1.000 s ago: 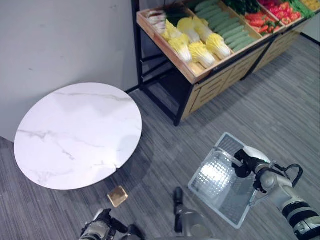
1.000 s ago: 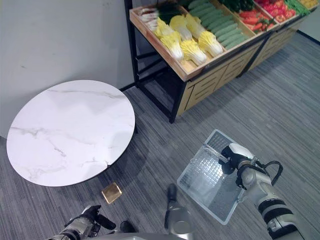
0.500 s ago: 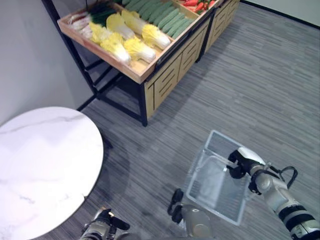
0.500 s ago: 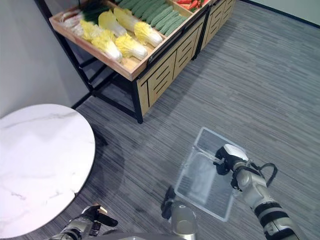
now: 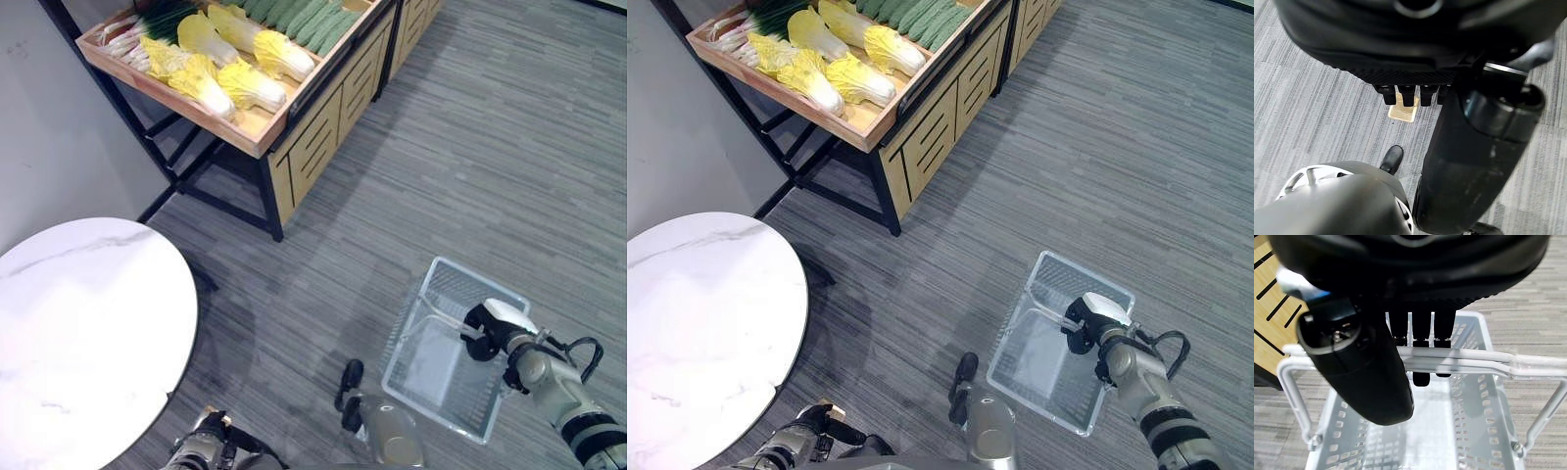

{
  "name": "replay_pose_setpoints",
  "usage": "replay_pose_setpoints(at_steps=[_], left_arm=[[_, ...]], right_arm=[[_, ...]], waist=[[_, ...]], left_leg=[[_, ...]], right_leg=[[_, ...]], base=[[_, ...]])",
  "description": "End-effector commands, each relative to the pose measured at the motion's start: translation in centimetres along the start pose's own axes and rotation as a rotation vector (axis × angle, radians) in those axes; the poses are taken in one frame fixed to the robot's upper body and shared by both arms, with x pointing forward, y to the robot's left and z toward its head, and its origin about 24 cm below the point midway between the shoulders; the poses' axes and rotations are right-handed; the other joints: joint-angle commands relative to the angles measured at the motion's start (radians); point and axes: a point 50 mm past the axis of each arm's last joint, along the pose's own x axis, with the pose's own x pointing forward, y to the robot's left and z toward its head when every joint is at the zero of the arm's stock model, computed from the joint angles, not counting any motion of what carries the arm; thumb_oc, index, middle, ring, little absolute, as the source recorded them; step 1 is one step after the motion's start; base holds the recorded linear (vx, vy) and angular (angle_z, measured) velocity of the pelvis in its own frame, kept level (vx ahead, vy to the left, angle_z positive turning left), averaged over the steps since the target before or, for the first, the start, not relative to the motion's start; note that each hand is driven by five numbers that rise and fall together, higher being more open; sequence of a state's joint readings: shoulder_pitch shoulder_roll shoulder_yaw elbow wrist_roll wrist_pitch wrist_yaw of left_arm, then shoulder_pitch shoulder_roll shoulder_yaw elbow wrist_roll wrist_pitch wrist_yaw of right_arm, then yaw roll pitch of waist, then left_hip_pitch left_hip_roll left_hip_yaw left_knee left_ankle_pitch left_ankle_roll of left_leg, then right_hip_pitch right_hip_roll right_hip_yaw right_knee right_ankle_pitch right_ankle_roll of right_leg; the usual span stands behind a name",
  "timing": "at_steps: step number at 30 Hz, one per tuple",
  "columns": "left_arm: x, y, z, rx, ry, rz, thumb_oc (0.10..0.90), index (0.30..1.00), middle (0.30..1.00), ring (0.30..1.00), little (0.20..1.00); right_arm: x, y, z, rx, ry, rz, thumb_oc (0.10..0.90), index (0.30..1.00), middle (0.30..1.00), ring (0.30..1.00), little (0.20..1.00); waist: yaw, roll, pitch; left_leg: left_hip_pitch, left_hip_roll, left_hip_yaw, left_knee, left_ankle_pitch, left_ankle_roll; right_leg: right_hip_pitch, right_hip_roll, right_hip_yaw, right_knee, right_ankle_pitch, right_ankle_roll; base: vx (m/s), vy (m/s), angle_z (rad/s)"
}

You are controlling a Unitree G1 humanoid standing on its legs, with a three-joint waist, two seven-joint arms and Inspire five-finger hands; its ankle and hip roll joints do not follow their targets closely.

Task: Get the vegetables into the basket

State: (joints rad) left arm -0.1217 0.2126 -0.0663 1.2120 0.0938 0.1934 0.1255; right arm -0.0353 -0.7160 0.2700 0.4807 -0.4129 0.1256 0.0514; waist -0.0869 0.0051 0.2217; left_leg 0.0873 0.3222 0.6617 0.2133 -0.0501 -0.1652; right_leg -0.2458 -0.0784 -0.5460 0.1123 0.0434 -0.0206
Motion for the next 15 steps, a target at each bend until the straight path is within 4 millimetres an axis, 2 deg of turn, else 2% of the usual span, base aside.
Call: replay_pose_setpoints(at_steps=[1,2,3,4,5,6,7,8,11,13,14,15], left_arm=[[0.1,2.7,-0.9,-0.005,0.028,0.104,0.9,1.0,1.0,1.0,1.0],[0.1,2.7,-0.8,-0.043,0.026,0.114,0.9,1.0,1.0,1.0,1.0],[0.1,2.8,-0.7,-0.044,0.025,0.116,0.9,1.0,1.0,1.0,1.0],[0.1,2.9,-0.5,-0.11,0.026,0.126,0.9,1.0,1.0,1.0,1.0],[0.1,2.9,-0.4,-0.132,0.024,0.13,0.9,1.0,1.0,1.0,1.0],[0.1,2.9,-0.4,-0.144,0.027,0.135,0.9,1.0,1.0,1.0,1.0],[0.1,2.9,-0.3,-0.147,0.023,0.134,0.9,1.0,1.0,1.0,1.0],[0.1,2.8,-0.1,-0.156,0.013,0.136,0.9,1.0,1.0,1.0,1.0],[0.1,2.5,0.1,-0.167,0.007,0.137,0.9,1.0,1.0,1.0,1.0],[0.1,2.4,0.0,-0.162,0.015,0.137,0.9,1.0,1.0,1.0,1.0],[0.1,2.2,-1.1,-0.158,0.045,0.132,0.9,1.0,1.0,1.0,1.0],[0.1,2.1,-1.1,-0.145,0.041,0.128,0.9,1.0,1.0,1.0,1.0]], right_arm=[[0.2,-5.3,1.4,0.067,-0.067,-0.235,0.4,0.3,0.3,0.3,0.3],[0.2,-5.0,1.2,0.08,-0.058,-0.229,0.4,0.3,0.3,0.3,0.3],[0.2,-5.0,1.2,0.082,-0.058,-0.23,0.4,0.3,0.3,0.3,0.3],[0.4,-4.4,1.3,0.114,-0.056,-0.211,0.4,0.3,0.3,0.3,0.3],[0.4,-4.1,1.2,0.131,-0.055,-0.205,0.4,0.3,0.3,0.3,0.3],[0.4,-3.9,1.2,0.142,-0.055,-0.201,0.4,0.3,0.3,0.3,0.3],[0.5,-3.7,1.1,0.146,-0.05,-0.196,0.4,0.3,0.3,0.3,0.3],[0.5,-3.6,1.1,0.149,-0.056,-0.197,0.4,0.3,0.3,0.3,0.3],[0.9,-3.5,2.1,0.147,-0.086,-0.199,0.4,0.3,0.3,0.3,0.3],[1.1,-3.4,2.4,0.147,-0.089,-0.194,0.4,0.3,0.3,0.3,0.3],[1.3,-2.8,3.1,0.146,-0.108,-0.171,0.4,0.3,0.3,0.3,0.3],[1.4,-2.2,3.5,0.161,-0.116,-0.155,0.4,0.3,0.3,0.3,0.3]], waist=[[0.027,-0.066,0.039],[0.046,-0.078,0.052],[0.042,-0.079,0.053],[0.054,-0.109,0.071],[0.062,-0.116,0.073],[0.068,-0.119,0.071],[0.082,-0.116,0.073],[0.104,-0.113,0.078],[0.141,-0.105,0.077],[0.142,-0.1,0.08],[0.14,-0.097,0.069],[0.143,-0.104,0.06]], left_leg=[[-0.081,0.088,-0.244,0.148,0.221,-0.078],[-0.12,0.058,-0.313,0.146,0.189,-0.055],[-0.126,0.058,-0.32,0.153,0.184,-0.053],[-0.213,0.017,-0.368,0.079,0.147,-0.009],[-0.253,0.017,-0.39,0.01,0.135,-0.009],[-0.264,0.018,-0.409,-0.053,0.145,-0.016],[-0.285,0.015,-0.441,-0.116,0.185,-0.027],[-0.323,0.011,-0.501,-0.176,0.239,-0.037],[-0.352,-0.028,-0.655,-0.272,0.281,-0.057],[-0.343,-0.042,-0.66,-0.266,0.276,-0.052],[-0.304,-0.05,-0.636,-0.259,0.24,-0.035],[-0.3,-0.068,-0.624,-0.222,0.218,-0.02]], right_leg=[[0.116,-0.043,0.073,-0.034,-0.015,0.115],[0.13,-0.032,0.09,-0.042,-0.029,0.112],[0.131,-0.034,0.085,-0.042,-0.031,0.112],[0.14,-0.048,0.095,-0.059,-0.013,0.123],[0.153,-0.05,0.114,-0.073,-0.012,0.136],[0.162,-0.048,0.132,-0.084,-0.009,0.146],[0.169,-0.042,0.153,-0.096,-0.009,0.153],[0.179,-0.037,0.177,-0.107,-0.011,0.159],[0.204,-0.032,0.263,-0.103,-0.032,0.169],[0.213,-0.036,0.287,-0.091,-0.042,0.17],[0.222,-0.046,0.322,-0.079,-0.055,0.175],[0.231,-0.074,0.337,-0.077,-0.051,0.184]], base=[[0.09,-0.28,-0.21],[0.06,-0.163,-0.36],[0.06,-0.064,-0.41],[0.09,0.033,-0.29],[0.16,0.082,-0.05],[0.21,0.148,-0.11],[0.21,0.192,-0.33],[0.25,0.216,-0.99],[0.27,0.209,-0.9],[0.17,0.21,-1.04],[0.16,0.284,-1.15],[0.23,0.391,-1.02]])
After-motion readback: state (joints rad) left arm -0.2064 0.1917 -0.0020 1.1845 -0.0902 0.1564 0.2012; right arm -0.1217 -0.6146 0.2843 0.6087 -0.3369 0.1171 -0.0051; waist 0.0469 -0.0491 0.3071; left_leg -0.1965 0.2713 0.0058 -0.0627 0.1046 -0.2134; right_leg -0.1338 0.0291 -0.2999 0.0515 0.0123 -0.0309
